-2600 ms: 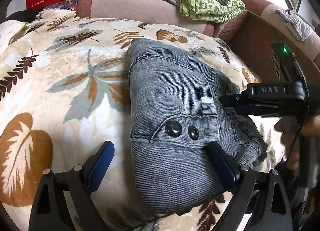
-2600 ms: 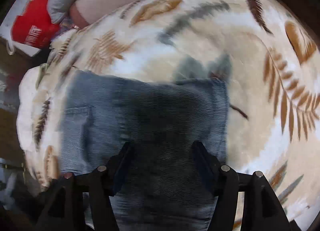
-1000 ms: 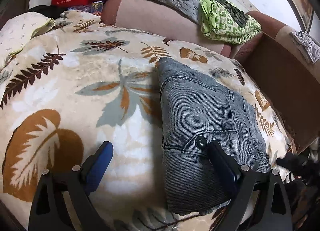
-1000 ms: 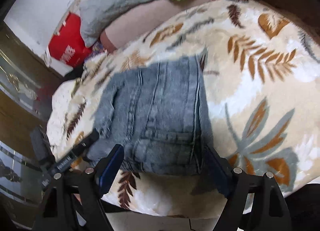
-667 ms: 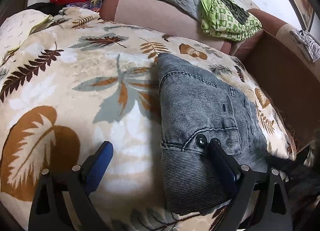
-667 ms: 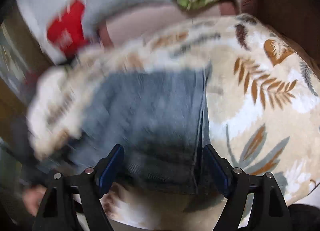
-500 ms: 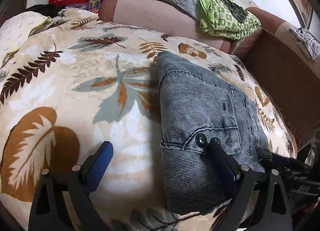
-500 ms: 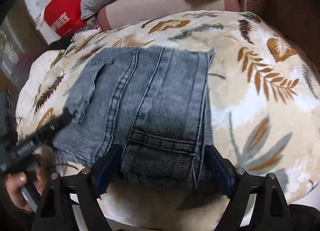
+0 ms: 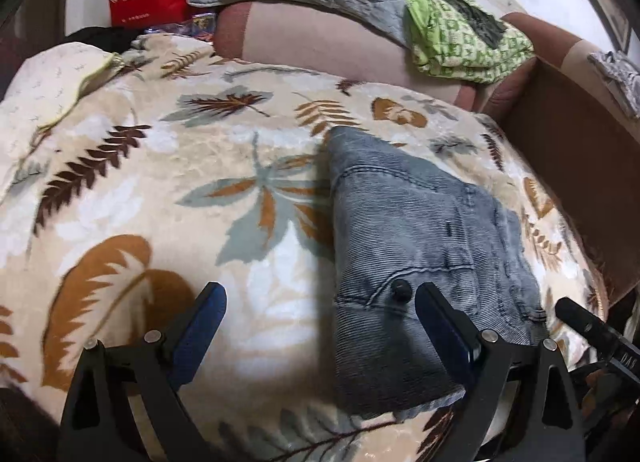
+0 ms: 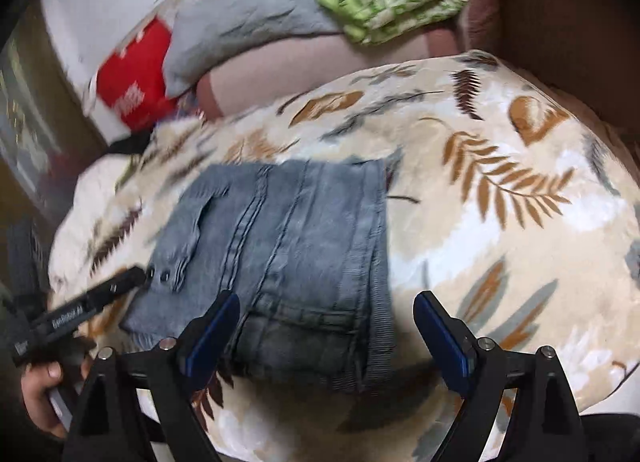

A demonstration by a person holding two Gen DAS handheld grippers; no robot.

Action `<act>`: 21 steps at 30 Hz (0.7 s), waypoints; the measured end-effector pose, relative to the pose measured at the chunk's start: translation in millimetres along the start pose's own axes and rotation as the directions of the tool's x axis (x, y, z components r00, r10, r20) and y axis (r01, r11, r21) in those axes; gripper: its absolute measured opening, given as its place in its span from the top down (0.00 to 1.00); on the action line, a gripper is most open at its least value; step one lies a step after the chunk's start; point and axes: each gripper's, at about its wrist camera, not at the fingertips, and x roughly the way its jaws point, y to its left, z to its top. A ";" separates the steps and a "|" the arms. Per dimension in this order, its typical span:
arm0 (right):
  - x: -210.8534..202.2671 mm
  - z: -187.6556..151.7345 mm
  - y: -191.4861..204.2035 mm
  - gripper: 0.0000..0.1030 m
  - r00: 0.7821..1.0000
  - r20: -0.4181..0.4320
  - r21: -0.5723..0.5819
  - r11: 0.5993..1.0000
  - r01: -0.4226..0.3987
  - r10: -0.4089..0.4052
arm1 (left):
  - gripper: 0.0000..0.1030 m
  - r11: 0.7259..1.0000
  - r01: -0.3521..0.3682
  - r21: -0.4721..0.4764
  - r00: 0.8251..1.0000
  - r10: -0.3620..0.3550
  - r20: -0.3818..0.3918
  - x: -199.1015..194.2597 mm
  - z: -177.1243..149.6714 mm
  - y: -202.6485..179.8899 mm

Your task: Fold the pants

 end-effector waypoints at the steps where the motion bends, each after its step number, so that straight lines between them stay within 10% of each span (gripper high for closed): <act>1: 1.1 0.3 -6.0 0.12 1.000 -0.002 0.036 0.999 -0.014 0.014 | 0.07 1.000 -0.015 0.003 1.000 0.015 -0.008 -0.7 -0.3 0.4; 21: 1.9 -6.5 -50.2 0.12 0.992 -0.031 0.271 0.956 -0.111 0.124 | 0.07 0.999 -0.043 0.002 0.998 0.043 -0.053 -15.0 -4.1 6.2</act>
